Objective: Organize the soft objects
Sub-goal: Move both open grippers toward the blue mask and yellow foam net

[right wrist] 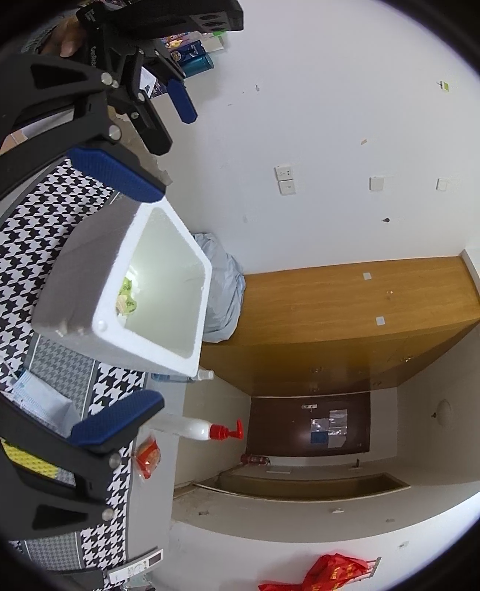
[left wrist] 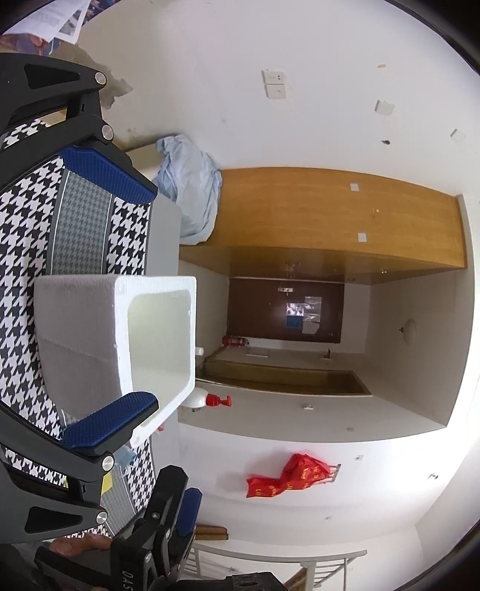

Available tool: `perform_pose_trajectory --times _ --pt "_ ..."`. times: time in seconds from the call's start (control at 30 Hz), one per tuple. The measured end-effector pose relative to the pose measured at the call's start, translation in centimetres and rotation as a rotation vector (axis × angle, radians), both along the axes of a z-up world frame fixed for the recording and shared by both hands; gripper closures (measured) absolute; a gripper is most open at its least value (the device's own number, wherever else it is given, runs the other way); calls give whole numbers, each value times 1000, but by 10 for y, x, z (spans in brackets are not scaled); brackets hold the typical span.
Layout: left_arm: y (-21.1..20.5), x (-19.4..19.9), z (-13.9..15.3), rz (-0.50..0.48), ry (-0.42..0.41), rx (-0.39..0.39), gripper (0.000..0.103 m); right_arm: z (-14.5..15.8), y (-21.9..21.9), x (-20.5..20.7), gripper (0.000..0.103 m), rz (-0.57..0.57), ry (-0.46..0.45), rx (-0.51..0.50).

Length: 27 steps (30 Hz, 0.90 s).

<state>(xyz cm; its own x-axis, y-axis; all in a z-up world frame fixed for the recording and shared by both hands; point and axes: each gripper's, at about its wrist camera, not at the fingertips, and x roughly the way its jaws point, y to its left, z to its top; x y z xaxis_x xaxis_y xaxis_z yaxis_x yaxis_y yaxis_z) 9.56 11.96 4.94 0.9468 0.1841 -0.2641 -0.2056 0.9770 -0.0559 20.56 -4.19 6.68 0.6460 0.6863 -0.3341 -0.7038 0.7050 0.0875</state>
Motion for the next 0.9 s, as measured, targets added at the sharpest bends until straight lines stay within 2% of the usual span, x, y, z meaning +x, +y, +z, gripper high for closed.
perform_pose_trajectory --times 0.9 --pt "-35 -3 -19 -50 -15 -10 1 -30 -46 -26 0 -12 -24 -10"
